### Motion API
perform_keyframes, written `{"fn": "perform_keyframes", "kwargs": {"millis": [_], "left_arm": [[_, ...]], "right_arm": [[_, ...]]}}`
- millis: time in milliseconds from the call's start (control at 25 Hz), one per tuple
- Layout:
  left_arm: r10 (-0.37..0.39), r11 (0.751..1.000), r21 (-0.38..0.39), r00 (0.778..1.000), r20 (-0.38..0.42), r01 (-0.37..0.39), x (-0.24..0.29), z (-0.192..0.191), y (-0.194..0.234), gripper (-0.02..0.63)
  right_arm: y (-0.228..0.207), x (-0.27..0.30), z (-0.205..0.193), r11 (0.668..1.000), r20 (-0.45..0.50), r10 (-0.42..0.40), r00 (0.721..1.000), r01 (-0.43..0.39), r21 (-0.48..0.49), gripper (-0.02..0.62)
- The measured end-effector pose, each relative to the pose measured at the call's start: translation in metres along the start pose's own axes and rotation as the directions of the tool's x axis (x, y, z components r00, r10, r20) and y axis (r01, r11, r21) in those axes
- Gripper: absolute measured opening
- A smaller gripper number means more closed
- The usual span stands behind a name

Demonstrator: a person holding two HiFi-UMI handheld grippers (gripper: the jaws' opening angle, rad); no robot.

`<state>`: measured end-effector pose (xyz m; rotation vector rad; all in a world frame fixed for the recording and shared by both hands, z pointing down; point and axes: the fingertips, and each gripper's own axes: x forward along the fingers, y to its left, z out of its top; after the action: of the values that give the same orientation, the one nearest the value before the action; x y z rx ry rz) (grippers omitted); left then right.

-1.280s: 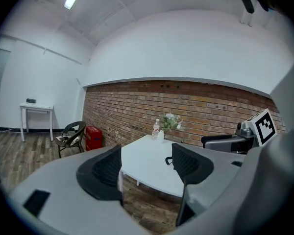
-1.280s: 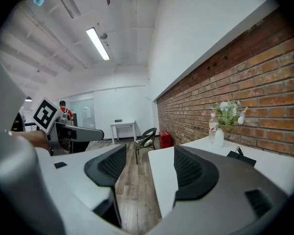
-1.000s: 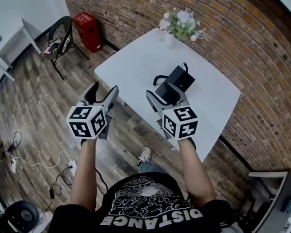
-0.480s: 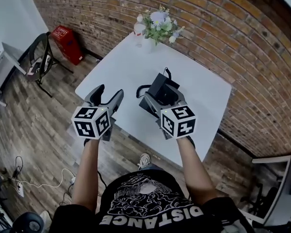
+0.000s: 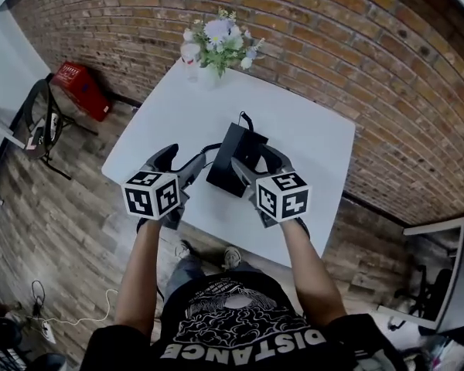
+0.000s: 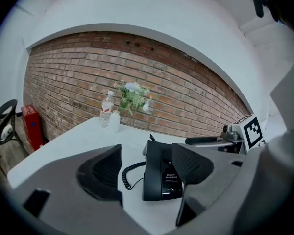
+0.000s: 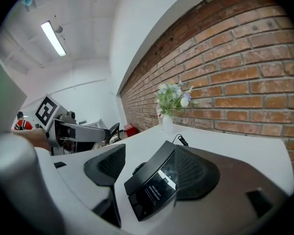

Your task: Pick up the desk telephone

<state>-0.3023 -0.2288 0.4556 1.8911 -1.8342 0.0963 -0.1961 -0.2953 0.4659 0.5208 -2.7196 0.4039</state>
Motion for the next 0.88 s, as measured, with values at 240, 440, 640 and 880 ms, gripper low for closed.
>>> {"fn": "perform_keyframes", "kwargs": {"millis": [240,440,640,880], "left_arm": [[-0.189,0.981,-0.051,0.977,-0.096,0.185,0.044,-0.017,-0.001,0.305],[-0.306,0.952,-0.087,0.929,-0.208,0.294,0.078,-0.038,0.001,0.305],[-0.396,0.918,-0.150,0.874,-0.280,0.368,0.102,-0.052,0.004,0.305],[-0.497,0.867,-0.230,0.795,-0.346,0.442,0.124,-0.067,-0.002,0.305]], "right_arm": [[-0.023,0.011,-0.029,0.990,-0.045,-0.090,0.995,0.095,0.106,0.291],[-0.039,0.022,-0.047,0.967,-0.080,-0.156,0.984,0.169,0.189,0.293],[-0.053,0.028,-0.065,0.933,-0.114,-0.200,0.973,0.225,0.280,0.299],[-0.056,0.043,-0.091,0.895,-0.160,-0.176,0.971,0.226,0.385,0.302]]}}
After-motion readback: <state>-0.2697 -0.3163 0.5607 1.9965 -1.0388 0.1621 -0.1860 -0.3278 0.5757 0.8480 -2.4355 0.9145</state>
